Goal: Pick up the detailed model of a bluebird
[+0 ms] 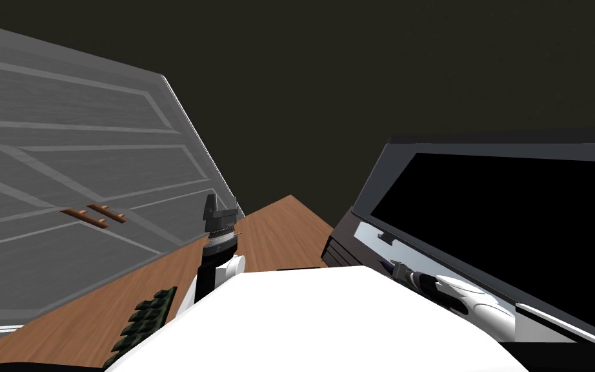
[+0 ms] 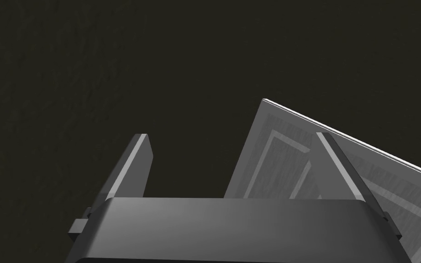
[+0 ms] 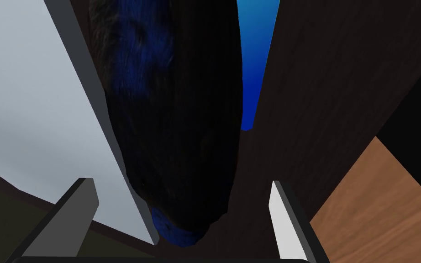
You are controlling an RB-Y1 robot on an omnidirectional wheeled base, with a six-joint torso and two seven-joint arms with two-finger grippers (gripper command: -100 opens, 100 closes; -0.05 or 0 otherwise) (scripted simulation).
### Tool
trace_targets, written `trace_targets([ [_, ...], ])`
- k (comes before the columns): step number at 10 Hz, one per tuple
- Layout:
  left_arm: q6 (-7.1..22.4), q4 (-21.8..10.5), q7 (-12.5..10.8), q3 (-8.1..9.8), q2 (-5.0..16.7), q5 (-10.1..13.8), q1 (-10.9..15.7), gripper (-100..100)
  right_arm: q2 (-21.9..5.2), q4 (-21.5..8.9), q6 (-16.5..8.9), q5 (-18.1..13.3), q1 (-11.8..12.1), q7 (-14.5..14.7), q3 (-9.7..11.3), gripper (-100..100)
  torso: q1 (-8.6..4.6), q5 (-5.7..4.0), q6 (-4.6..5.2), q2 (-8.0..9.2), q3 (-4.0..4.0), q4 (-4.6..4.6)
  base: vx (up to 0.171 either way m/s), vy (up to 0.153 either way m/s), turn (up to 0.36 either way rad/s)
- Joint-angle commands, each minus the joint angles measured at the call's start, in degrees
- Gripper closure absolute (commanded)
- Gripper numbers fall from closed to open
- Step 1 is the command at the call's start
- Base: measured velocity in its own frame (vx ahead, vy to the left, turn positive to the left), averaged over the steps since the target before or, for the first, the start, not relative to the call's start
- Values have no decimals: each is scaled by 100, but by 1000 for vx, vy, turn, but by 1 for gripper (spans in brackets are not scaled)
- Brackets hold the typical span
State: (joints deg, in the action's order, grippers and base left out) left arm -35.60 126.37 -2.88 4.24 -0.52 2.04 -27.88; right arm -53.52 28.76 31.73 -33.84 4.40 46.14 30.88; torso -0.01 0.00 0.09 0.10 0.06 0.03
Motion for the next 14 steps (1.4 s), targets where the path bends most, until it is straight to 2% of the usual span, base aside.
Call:
trace_targets([
  [1, 0, 0, 0, 0, 0, 0, 0, 0, -4, 25, -19, 216, 7, -16, 64, -100, 0, 0, 0, 0, 0, 0, 0, 0, 0],
  [2, 0, 0, 0, 0, 0, 0, 0, 0, -186, -204, -252, 421, -15, 164, 334, -100, 1, 0, -1, -5, -3, -1, -41, 3, 314],
  [4, 0, 0, 0, 0, 0, 0, 0, 0, -186, -204, -252, 773, -15, 164, 623, -100, 0, 1, 0, 8, 4, 2, -40, 2, 57],
  [6, 0, 0, 0, 0, 0, 0, 0, 0, -186, -204, -252, 1102, -15, 164, 681, -100, 2, 0, 1, 2, 1, 0, -6, 4, -15],
  [7, 0, 0, 0, 0, 0, 0, 0, 0, -200, -156, -278, 997, 5, 149, 669, -100, 2, 1, 0, -4, -2, -1, 0, 0, 0],
  [8, 0, 0, 0, 0, 0, 0, 0, 0, -201, -151, -281, 1016, 7, 147, 672, 100, 1, 0, 0, -6, -3, -1, 0, 0, 0],
  [12, 0, 0, 0, 0, 0, 0, 0, 0, -200, -151, -281, 1014, 8, 148, 672, 100, -3, 0, -1, -9, -5, -2, 0, 0, 0],
  [13, 0, 0, 0, 0, 0, 0, 0, 0, -199, -151, -281, 1013, 8, 148, 672, 0, -1, 1, -1, -8, -5, -1, 0, 0, 0],
  [14, 0, 0, 0, 0, 0, 0, 0, 0, -4, 25, -19, 727, 7, -16, 386, 100, -1, 2, -1, -8, -5, -1, 53, -21, -283],
])
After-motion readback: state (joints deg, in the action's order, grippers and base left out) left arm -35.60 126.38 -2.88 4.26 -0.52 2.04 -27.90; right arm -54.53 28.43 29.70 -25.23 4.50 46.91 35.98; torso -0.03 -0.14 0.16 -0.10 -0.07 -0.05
